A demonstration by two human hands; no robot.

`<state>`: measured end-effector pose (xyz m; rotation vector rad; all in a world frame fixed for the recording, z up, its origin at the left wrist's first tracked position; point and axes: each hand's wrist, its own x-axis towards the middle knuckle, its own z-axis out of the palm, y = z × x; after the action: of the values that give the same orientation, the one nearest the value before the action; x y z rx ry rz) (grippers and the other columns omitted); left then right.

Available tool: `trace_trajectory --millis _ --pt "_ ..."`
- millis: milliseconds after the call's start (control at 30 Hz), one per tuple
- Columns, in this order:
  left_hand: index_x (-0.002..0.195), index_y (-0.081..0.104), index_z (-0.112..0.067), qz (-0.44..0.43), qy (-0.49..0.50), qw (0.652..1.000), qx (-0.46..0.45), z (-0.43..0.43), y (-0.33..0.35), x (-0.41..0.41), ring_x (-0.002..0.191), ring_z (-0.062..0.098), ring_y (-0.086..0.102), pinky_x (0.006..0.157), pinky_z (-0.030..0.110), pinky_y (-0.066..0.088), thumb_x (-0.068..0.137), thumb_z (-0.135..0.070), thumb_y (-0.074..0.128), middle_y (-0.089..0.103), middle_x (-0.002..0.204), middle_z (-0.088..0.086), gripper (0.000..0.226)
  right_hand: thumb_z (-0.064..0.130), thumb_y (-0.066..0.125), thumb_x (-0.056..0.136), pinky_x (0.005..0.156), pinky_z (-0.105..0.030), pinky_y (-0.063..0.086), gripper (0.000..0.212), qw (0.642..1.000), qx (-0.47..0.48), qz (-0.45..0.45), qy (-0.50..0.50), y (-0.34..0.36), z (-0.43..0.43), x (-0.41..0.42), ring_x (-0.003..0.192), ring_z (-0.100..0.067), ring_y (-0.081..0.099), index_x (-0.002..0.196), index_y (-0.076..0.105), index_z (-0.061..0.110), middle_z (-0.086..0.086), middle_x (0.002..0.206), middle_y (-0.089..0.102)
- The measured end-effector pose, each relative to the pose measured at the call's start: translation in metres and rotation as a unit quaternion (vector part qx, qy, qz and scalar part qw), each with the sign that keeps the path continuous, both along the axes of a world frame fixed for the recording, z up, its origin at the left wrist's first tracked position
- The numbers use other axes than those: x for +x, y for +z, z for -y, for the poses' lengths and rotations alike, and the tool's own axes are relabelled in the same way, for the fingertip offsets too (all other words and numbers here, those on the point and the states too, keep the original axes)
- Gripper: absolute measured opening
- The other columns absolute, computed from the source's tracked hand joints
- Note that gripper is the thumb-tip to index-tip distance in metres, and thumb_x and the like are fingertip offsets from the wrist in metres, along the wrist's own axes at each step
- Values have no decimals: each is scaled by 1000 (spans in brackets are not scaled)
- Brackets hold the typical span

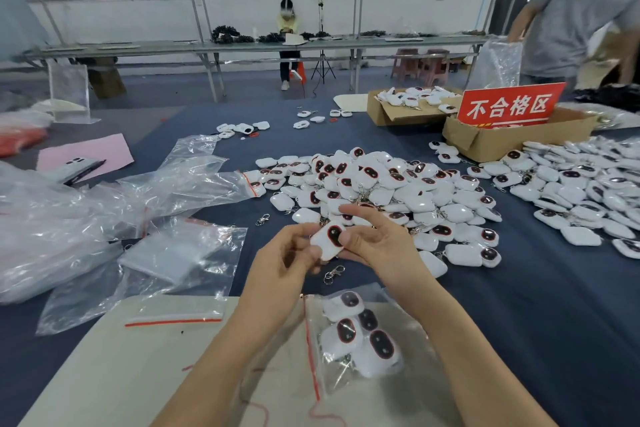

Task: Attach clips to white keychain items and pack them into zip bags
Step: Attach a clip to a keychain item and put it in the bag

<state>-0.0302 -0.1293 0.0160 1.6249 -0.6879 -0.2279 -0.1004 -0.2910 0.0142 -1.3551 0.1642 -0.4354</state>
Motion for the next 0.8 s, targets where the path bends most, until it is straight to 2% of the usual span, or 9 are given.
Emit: trace_trajectory --millis 100,167,233,300,333,400,433,533,800 --pt "113 66 -11 -71 9 997 13 -27 5 3 67 12 67 69 21 58 98 5 57 68 81 8 24 41 68 88 93 -34 58 29 983 -174 -60 -4 4 -7 -2 100 -11 71 116 62 43 5 103 76" --pt "116 66 -4 -128 4 991 47 -49 7 5 61 13 66 65 22 59 98 3 58 67 80 16 21 30 58 101 97 -39 55 23 950 -300 -84 2 10 -8 -7 103 -12 68 109 65 50 11 110 73" --pt "115 66 0 -161 -4 982 94 -71 5 4 58 15 63 60 22 57 99 1 58 66 73 13 19 6 44 101 92 -31 55 50 904 -412 -92 69 15 -12 -13 106 -6 63 102 70 49 13 122 67" --pt "115 64 2 -181 -21 975 131 -86 2 -1 59 20 60 60 26 53 100 -1 56 64 69 12 17 -10 37 88 96 -13 41 63 834 -519 -100 156 18 -23 -15 111 5 53 102 75 38 10 130 61" --pt "114 65 2 -185 -30 972 143 -92 2 -5 60 21 59 62 27 51 101 -2 55 63 69 12 17 -14 36 83 98 -11 34 65 796 -566 -105 189 17 -27 -13 115 3 48 104 76 33 6 133 60" --pt "111 68 1 -192 -44 969 149 -100 3 -12 60 20 57 60 25 50 101 -3 55 62 68 11 17 -13 37 80 105 -26 35 63 736 -628 -128 219 12 -35 -10 122 -11 46 104 76 31 4 136 56" --pt "110 69 1 -200 -53 968 144 -102 4 -15 60 20 57 59 23 50 102 -4 55 62 68 10 17 -11 38 80 104 -35 39 61 721 -644 -134 218 10 -37 -8 121 -16 47 101 75 32 6 135 56" --pt "112 68 5 -236 -83 960 124 -104 8 -24 63 21 58 59 21 51 101 -4 56 60 71 12 19 -5 42 82 96 -44 47 48 723 -647 -134 199 11 -39 -7 113 -16 54 84 72 32 8 127 59" --pt "105 69 9 -295 -97 948 74 -83 11 -40 68 25 66 61 22 56 96 -5 64 66 72 15 17 1 47 86 97 -34 48 40 791 -570 -140 170 24 -36 -11 111 -11 61 77 71 31 6 116 68"
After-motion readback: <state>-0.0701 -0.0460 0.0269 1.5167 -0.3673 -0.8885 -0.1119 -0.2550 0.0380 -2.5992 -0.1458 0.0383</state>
